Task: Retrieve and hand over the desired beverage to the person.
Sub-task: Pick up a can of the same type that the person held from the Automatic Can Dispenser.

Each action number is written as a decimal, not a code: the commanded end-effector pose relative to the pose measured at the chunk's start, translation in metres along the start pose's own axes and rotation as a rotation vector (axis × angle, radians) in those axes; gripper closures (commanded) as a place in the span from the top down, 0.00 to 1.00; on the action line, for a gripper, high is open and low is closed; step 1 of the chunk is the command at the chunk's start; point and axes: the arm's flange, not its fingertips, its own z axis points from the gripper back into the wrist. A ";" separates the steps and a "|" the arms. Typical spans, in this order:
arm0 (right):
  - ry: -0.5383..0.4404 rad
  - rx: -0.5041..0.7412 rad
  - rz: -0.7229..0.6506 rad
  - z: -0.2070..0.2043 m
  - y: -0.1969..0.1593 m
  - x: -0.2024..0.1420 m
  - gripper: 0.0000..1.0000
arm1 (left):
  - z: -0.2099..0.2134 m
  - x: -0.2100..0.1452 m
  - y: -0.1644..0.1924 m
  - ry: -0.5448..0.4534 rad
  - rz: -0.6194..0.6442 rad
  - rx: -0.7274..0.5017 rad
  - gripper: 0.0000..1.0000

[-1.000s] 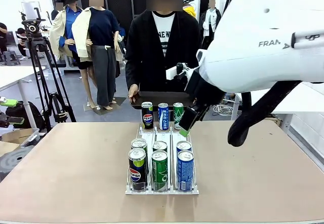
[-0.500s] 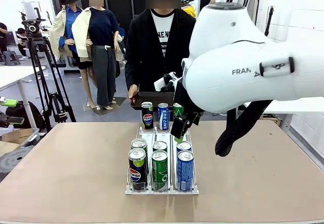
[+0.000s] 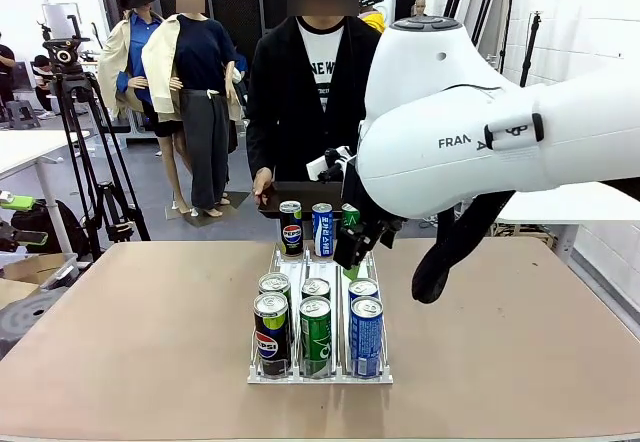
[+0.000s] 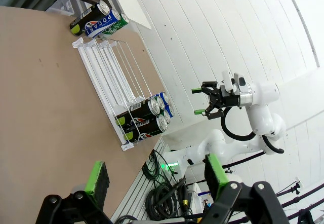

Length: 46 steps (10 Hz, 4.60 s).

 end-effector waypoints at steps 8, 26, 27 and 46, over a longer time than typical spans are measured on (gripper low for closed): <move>0.125 0.023 -0.253 -0.031 -0.010 -0.006 1.00 | 0.002 0.000 0.000 0.001 -0.001 0.006 1.00; 0.137 0.064 -0.368 -0.099 -0.011 -0.017 1.00 | 0.002 0.000 0.000 0.001 -0.001 0.006 1.00; 0.135 0.057 -0.361 -0.103 -0.011 -0.016 1.00 | 0.002 0.000 0.000 0.001 -0.001 0.006 1.00; 0.166 0.080 -0.298 -0.120 -0.002 -0.012 0.00 | 0.002 0.000 0.000 0.001 -0.001 0.006 1.00</move>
